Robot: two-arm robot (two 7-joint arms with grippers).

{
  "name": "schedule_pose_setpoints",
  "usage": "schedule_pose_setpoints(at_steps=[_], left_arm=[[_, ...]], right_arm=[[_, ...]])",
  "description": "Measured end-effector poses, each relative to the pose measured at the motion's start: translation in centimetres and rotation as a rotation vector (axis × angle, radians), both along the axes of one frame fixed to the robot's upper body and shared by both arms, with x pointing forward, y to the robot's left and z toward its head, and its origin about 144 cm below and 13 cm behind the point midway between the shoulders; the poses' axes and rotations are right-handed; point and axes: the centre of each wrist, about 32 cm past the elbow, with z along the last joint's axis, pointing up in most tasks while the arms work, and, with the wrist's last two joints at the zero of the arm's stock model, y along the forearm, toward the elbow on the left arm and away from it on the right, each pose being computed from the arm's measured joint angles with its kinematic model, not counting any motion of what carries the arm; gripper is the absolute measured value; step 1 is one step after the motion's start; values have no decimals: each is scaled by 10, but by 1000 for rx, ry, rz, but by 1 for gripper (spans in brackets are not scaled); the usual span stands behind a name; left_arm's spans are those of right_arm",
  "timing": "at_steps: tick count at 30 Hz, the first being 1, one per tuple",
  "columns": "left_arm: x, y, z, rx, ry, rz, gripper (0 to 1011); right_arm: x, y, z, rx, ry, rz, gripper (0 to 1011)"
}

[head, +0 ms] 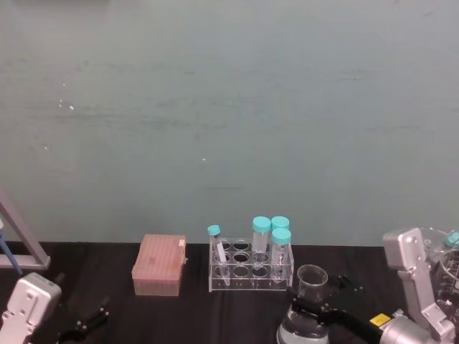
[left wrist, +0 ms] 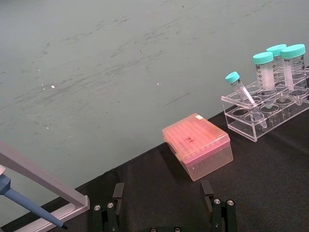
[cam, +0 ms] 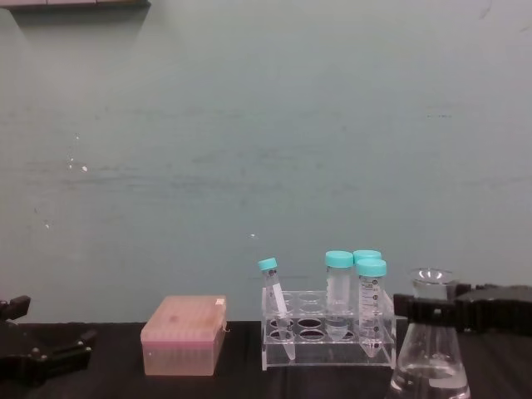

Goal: Pick up the beaker with the right gripper, shake it three times, and then put it down.

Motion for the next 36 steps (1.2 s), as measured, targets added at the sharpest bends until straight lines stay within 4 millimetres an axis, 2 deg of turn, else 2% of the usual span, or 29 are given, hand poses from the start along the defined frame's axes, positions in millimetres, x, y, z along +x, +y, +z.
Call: schedule_pose_setpoints(at_steps=[17, 27, 36], left_arm=[[0, 0, 0, 0, 0, 0, 1000], [0, 0, 0, 0, 0, 0, 1000], [0, 0, 0, 0, 0, 0, 1000]], right_arm=[[-9, -20, 1, 164, -230, 32, 1000], [-9, -24, -4, 89, -290, -209, 1000], [-8, -27, -15, 76, -170, -400, 1000]])
